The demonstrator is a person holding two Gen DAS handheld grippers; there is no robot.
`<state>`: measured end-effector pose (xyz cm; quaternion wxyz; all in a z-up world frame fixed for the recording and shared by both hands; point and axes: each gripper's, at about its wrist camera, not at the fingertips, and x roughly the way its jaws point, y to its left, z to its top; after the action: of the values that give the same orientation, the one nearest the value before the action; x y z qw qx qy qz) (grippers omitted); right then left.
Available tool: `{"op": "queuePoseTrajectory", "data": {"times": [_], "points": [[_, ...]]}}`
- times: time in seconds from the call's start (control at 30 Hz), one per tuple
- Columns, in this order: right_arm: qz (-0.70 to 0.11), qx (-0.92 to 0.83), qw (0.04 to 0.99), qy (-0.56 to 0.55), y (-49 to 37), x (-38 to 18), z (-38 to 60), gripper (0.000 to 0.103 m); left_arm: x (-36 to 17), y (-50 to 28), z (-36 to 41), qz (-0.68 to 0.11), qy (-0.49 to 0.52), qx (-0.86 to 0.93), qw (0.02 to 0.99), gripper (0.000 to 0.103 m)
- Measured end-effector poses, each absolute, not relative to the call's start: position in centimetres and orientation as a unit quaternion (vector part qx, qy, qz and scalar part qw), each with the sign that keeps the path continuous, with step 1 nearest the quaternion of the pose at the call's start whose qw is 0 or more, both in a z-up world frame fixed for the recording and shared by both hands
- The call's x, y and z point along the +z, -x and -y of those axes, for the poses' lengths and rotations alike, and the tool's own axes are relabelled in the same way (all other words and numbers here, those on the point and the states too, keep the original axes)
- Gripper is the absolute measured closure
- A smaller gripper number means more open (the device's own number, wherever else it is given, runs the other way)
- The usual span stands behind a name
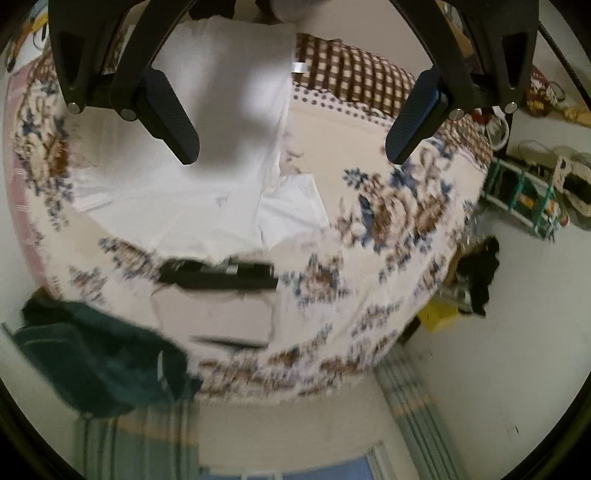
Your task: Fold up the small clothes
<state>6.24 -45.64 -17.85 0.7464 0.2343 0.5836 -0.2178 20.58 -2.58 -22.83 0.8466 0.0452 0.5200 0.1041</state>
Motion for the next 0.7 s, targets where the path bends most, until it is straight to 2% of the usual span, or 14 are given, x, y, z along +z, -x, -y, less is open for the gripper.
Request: {"op": "queuePoseTrajectory", "data": {"times": [0.13,0.37,0.43,0.5,0.57,0.67,0.7], "points": [[-0.600,-0.207,0.712,-0.301,-10.9,-29.2,51.0,0.022,-30.5,-23.7,3.5,-0.535,-0.050,0.118,0.835,0.000],[-0.572,-0.185,0.652,-0.462,-17.6,-46.4,56.7,0.023,-42.0,-28.8,4.2,-0.581,-0.040,0.118,0.805,0.000],[-0.558,-0.187,0.629,-0.508,-19.0,-50.7,57.5,0.035,-44.4,-30.0,4.4,-0.587,-0.028,0.123,0.799,0.000],[-0.540,-0.189,0.617,-0.540,-19.9,-53.7,57.8,0.039,-46.3,-30.9,4.6,-0.592,-0.018,0.123,0.796,0.000],[-0.520,-0.205,0.609,-0.562,-20.7,-56.3,57.9,0.039,-48.1,-31.8,4.9,-0.598,-0.011,0.119,0.793,0.000],[-0.472,-0.211,0.600,-0.610,-21.1,-57.9,57.2,0.037,-50.3,-32.7,5.3,-0.602,0.002,0.100,0.792,0.000],[-0.448,-0.216,0.604,-0.623,-20.9,-57.9,57.1,0.041,-50.7,-32.8,5.3,-0.602,0.003,0.094,0.793,0.000]]}}
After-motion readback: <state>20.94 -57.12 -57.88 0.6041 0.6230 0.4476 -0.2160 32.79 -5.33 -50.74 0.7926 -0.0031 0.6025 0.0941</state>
